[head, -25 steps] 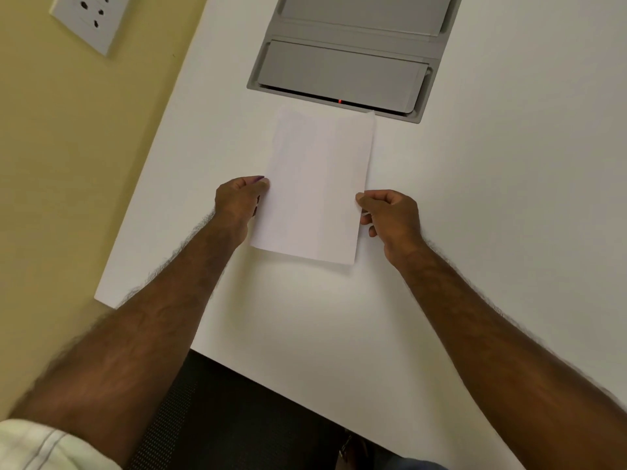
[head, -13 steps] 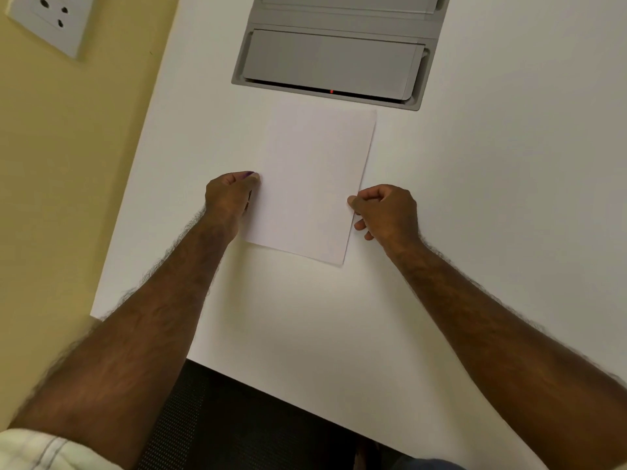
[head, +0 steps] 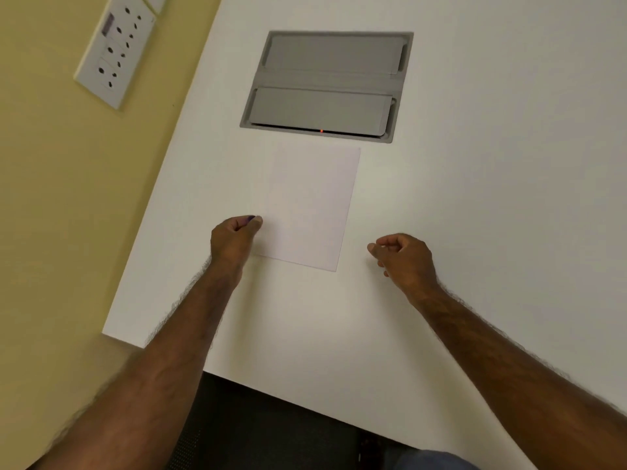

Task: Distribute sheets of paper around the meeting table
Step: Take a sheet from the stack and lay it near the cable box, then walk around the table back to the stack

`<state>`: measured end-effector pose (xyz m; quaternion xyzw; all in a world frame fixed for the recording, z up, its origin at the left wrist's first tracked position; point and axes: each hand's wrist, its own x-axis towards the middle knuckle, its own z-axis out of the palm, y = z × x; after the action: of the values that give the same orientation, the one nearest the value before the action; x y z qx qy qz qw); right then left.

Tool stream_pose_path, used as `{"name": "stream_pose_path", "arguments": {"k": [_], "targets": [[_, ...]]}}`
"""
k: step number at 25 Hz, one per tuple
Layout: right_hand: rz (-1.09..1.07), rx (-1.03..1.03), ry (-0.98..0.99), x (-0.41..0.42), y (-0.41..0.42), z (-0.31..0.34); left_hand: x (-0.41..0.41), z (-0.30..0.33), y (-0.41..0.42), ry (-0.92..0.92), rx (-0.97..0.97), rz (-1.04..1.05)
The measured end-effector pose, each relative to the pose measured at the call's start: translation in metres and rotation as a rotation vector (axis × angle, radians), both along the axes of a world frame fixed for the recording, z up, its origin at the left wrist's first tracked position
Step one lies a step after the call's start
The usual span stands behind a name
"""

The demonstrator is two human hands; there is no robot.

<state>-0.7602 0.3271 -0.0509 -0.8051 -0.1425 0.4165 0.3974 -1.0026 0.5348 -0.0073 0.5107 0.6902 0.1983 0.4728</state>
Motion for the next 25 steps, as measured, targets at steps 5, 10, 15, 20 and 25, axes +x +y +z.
{"name": "stream_pose_path", "arguments": {"k": [5, 10, 15, 20, 25], "targets": [[-0.049, -0.013, -0.078, -0.007, -0.074, 0.029, 0.001, 0.035, -0.059, -0.098, 0.04, -0.05], [-0.111, -0.001, -0.188, -0.03, -0.153, 0.066, 0.006, 0.083, -0.145, -0.252, 0.035, -0.036], [-0.148, 0.061, -0.259, -0.066, -0.237, 0.095, 0.004, 0.114, -0.235, -0.333, 0.03, -0.094], [-0.089, 0.086, -0.48, -0.1, -0.323, 0.119, 0.003, 0.141, -0.325, -0.353, 0.13, -0.22], [-0.05, 0.072, -0.625, -0.13, -0.41, 0.135, -0.001, 0.143, -0.427, -0.286, 0.233, -0.461]]}}
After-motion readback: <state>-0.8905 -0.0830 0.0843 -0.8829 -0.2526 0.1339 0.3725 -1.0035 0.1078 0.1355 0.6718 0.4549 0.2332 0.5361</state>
